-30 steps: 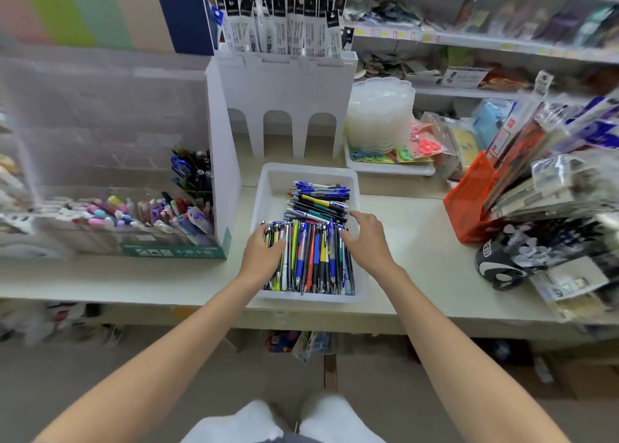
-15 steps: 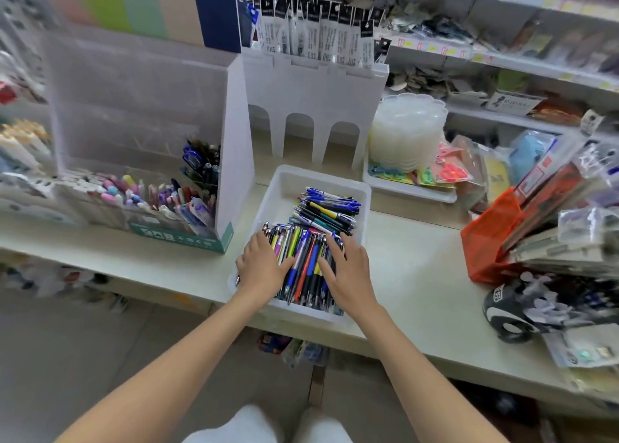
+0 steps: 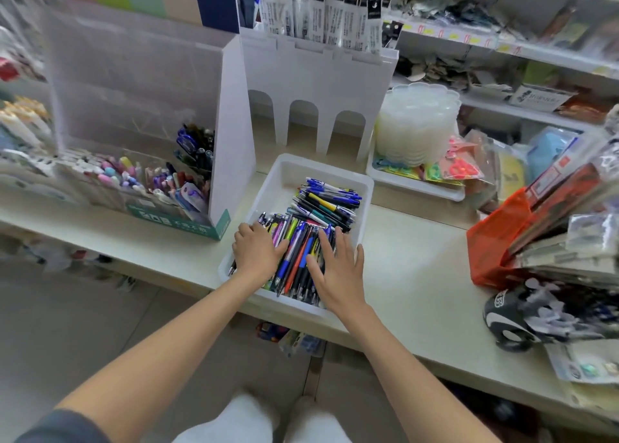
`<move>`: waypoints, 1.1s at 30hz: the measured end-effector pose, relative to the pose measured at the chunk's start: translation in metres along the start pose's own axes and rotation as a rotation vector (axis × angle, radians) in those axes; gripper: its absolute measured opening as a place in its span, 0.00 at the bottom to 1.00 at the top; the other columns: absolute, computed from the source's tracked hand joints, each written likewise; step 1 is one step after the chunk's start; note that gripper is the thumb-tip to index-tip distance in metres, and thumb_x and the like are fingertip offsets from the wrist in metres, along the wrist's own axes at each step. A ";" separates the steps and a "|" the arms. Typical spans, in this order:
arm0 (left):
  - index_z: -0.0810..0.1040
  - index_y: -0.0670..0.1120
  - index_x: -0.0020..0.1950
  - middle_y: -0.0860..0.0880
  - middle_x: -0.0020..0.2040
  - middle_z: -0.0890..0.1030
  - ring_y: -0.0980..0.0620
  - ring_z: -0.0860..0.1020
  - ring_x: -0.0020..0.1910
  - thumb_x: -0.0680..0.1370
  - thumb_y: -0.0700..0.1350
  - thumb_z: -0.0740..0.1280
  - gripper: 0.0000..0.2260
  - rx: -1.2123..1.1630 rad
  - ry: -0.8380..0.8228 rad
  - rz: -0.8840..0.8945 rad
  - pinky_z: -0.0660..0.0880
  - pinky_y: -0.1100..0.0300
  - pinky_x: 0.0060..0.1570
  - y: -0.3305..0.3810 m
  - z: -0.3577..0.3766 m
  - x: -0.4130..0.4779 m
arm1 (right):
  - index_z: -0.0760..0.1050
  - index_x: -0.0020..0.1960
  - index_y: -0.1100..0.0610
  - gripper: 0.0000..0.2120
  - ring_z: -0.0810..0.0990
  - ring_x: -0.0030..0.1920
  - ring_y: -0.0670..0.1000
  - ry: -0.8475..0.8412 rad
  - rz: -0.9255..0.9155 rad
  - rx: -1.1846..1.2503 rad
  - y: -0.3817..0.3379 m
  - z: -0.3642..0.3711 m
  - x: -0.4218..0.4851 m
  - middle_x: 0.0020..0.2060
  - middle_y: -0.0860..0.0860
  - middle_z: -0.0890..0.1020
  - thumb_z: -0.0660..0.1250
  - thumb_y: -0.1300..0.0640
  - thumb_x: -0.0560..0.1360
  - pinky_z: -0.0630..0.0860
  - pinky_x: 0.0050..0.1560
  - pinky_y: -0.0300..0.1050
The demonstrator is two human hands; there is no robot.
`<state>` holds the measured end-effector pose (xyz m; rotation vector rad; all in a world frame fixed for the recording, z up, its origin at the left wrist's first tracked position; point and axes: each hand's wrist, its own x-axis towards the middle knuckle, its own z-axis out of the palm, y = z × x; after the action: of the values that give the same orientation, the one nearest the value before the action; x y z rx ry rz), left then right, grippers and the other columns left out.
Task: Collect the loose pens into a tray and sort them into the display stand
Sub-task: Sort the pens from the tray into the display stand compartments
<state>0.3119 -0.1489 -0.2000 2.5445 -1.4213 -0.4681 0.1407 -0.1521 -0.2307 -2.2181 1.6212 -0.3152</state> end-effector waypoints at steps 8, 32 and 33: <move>0.70 0.38 0.65 0.40 0.60 0.77 0.41 0.76 0.59 0.80 0.57 0.66 0.25 -0.120 -0.053 0.089 0.72 0.52 0.52 -0.002 -0.003 0.005 | 0.36 0.77 0.36 0.31 0.30 0.77 0.48 -0.060 -0.034 -0.072 -0.009 0.003 0.002 0.79 0.47 0.36 0.40 0.31 0.78 0.30 0.73 0.63; 0.66 0.40 0.69 0.43 0.59 0.77 0.43 0.77 0.57 0.76 0.45 0.71 0.25 -0.340 -0.230 0.167 0.73 0.52 0.50 -0.003 -0.019 0.006 | 0.39 0.79 0.38 0.29 0.36 0.78 0.47 0.012 -0.023 -0.174 -0.010 0.007 -0.001 0.80 0.47 0.41 0.39 0.34 0.79 0.33 0.76 0.57; 0.66 0.40 0.69 0.43 0.59 0.77 0.45 0.76 0.54 0.77 0.45 0.71 0.25 -0.374 -0.238 0.157 0.73 0.53 0.49 -0.003 -0.019 0.007 | 0.40 0.79 0.38 0.29 0.36 0.78 0.47 0.009 -0.020 -0.166 -0.010 0.006 -0.001 0.80 0.47 0.41 0.39 0.34 0.79 0.33 0.76 0.57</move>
<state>0.3243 -0.1530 -0.1849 2.1200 -1.4337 -0.9362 0.1515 -0.1474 -0.2321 -2.3588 1.6867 -0.2027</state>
